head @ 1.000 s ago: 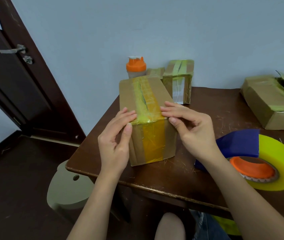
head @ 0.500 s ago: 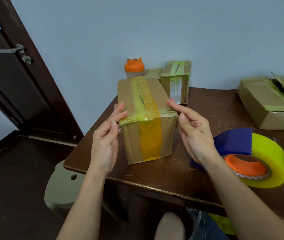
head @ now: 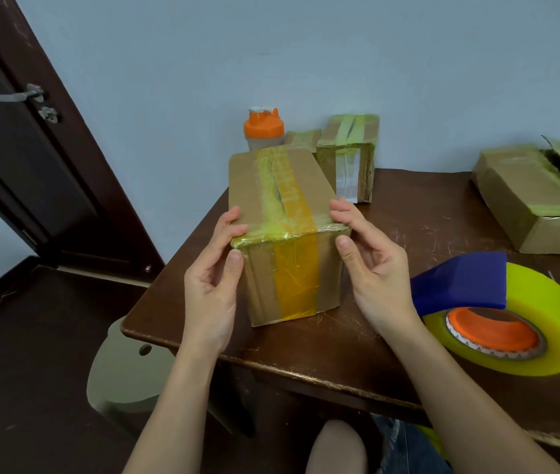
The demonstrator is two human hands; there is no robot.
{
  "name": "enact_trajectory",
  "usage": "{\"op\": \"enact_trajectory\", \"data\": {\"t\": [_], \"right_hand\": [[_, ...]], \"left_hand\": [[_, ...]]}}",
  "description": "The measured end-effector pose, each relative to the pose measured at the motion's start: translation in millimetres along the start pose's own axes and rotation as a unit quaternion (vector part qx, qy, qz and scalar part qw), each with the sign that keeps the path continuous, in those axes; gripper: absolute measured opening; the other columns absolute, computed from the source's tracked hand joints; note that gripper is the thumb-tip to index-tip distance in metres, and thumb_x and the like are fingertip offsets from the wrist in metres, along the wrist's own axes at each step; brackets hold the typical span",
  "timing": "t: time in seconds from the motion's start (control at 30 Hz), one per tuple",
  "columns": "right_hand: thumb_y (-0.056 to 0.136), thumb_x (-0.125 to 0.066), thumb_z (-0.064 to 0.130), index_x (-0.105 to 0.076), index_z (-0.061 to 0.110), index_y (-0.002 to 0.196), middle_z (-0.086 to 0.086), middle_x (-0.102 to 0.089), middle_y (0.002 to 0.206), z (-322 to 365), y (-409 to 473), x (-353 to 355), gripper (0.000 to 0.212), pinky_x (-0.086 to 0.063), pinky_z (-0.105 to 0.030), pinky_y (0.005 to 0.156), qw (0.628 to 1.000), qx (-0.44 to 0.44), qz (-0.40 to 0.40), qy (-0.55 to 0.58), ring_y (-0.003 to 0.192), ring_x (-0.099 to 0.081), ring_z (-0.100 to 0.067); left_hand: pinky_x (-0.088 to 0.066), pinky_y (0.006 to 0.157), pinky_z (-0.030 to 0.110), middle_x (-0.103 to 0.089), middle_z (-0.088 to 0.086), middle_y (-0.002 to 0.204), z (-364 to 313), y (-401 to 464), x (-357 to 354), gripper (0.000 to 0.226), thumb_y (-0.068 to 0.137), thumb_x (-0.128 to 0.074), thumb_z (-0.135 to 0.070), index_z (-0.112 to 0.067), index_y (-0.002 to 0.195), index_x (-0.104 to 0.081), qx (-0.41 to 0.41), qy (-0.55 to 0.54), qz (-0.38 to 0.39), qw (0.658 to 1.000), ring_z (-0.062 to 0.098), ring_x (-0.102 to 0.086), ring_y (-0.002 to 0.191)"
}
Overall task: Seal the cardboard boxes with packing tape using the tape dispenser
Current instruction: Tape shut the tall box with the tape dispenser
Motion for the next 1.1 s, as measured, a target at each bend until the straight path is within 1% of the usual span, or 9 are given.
{"op": "enact_trajectory", "data": {"t": [0.1, 0.17, 0.37, 0.53, 0.6, 0.7, 0.8, 0.93, 1.1], "right_hand": [[0.094, -0.053, 0.001, -0.062, 0.013, 0.115, 0.009, -0.064, 0.123, 1, 1, 0, 0.025, -0.04, -0.021, 0.106, 0.998, 0.034, -0.038, -0.041, 0.131, -0.049, -0.014], [0.094, -0.053, -0.003, -0.063, 0.013, 0.113, 0.002, -0.063, 0.123, 1, 2, 0, 0.027, -0.041, -0.02, 0.103, 0.996, 0.043, -0.056, -0.06, 0.13, -0.051, -0.015], [0.092, -0.056, -0.003, -0.063, 0.018, 0.114, 0.002, -0.063, 0.123, 9, -1, 4, 0.031, -0.043, -0.018, 0.101, 0.997, 0.043, -0.036, -0.044, 0.131, -0.051, -0.017], [0.09, -0.058, -0.009, -0.07, 0.015, 0.102, 0.001, -0.069, 0.111, 9, 1, 2, 0.029, -0.044, -0.023, 0.103, 0.983, 0.063, -0.121, -0.119, 0.121, -0.06, -0.013], [0.089, -0.058, -0.009, -0.07, 0.015, 0.102, 0.002, -0.07, 0.11, 11, 3, 2, 0.029, -0.045, -0.022, 0.101, 0.985, 0.051, -0.119, -0.114, 0.12, -0.06, -0.011], [0.089, -0.063, -0.003, -0.067, 0.017, 0.112, 0.002, -0.067, 0.119, 14, 2, 5, 0.031, -0.046, -0.017, 0.098, 0.993, 0.017, -0.067, -0.096, 0.124, -0.056, -0.008], [0.083, -0.071, 0.002, -0.066, 0.024, 0.114, -0.001, -0.063, 0.128, 11, -4, 4, 0.038, -0.046, -0.018, 0.098, 0.995, -0.008, -0.062, -0.079, 0.127, -0.052, -0.005], [0.083, -0.067, -0.007, -0.07, 0.011, 0.104, -0.004, -0.071, 0.11, 17, 6, 5, 0.028, -0.048, -0.02, 0.097, 0.987, 0.05, -0.098, -0.12, 0.117, -0.062, -0.015], [0.087, -0.064, -0.003, -0.073, 0.01, 0.105, 0.002, -0.069, 0.109, 27, 11, 5, 0.023, -0.045, -0.023, 0.104, 0.97, 0.084, -0.066, -0.219, 0.117, -0.061, -0.013]], "left_hand": [[-0.038, 0.113, 0.038, -0.059, 0.002, 0.134, -10, -4, -1, 0.025, 0.098, -0.052, -0.01, -0.022, 0.115, -0.064, -0.063, 0.139, -0.067, 0.986, 0.017, -0.048, 0.134], [-0.041, 0.11, 0.039, -0.06, 0.003, 0.131, -16, -7, -8, 0.027, 0.098, -0.048, -0.003, -0.017, 0.117, -0.061, -0.101, 0.187, -0.102, 0.972, 0.02, -0.052, 0.131], [-0.043, 0.108, 0.045, -0.059, -0.005, 0.133, -14, -14, -6, 0.026, 0.097, -0.053, -0.016, -0.024, 0.12, -0.062, -0.122, 0.171, -0.099, 0.973, 0.02, -0.051, 0.131], [-0.047, 0.101, 0.027, -0.067, -0.002, 0.118, -18, -10, -8, 0.027, 0.092, -0.059, 0.001, -0.02, 0.108, -0.067, -0.083, 0.162, -0.183, 0.966, 0.01, -0.062, 0.116], [-0.049, 0.099, 0.027, -0.068, -0.001, 0.117, -20, -8, -7, 0.027, 0.092, -0.06, 0.001, -0.019, 0.108, -0.067, -0.079, 0.164, -0.174, 0.968, 0.009, -0.062, 0.116], [-0.048, 0.096, 0.021, -0.066, 0.005, 0.121, -21, -9, -6, 0.023, 0.092, -0.061, -0.002, -0.013, 0.112, -0.067, -0.08, 0.157, -0.127, 0.976, 0.011, -0.06, 0.119], [-0.05, 0.095, 0.023, -0.065, 0.002, 0.124, -20, -12, -7, 0.027, 0.087, -0.067, -0.007, -0.015, 0.113, -0.066, -0.064, 0.133, -0.114, 0.982, 0.014, -0.059, 0.121], [-0.049, 0.094, 0.021, -0.07, 0.002, 0.116, -22, -5, -3, 0.031, 0.086, -0.068, 0.0, -0.024, 0.107, -0.069, -0.068, 0.145, -0.156, 0.975, 0.012, -0.064, 0.115], [-0.049, 0.101, 0.029, -0.071, -0.002, 0.112, -33, 0, -2, 0.024, 0.085, -0.071, -0.003, -0.02, 0.102, -0.071, -0.077, 0.212, -0.12, 0.967, 0.009, -0.063, 0.114]]}}
Point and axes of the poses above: each hand's wrist, its own y-axis towards the middle knuckle, its own x-axis out of the back of the hand, z = x × y, the point moved 7 cm from there along y, towards the middle knuckle
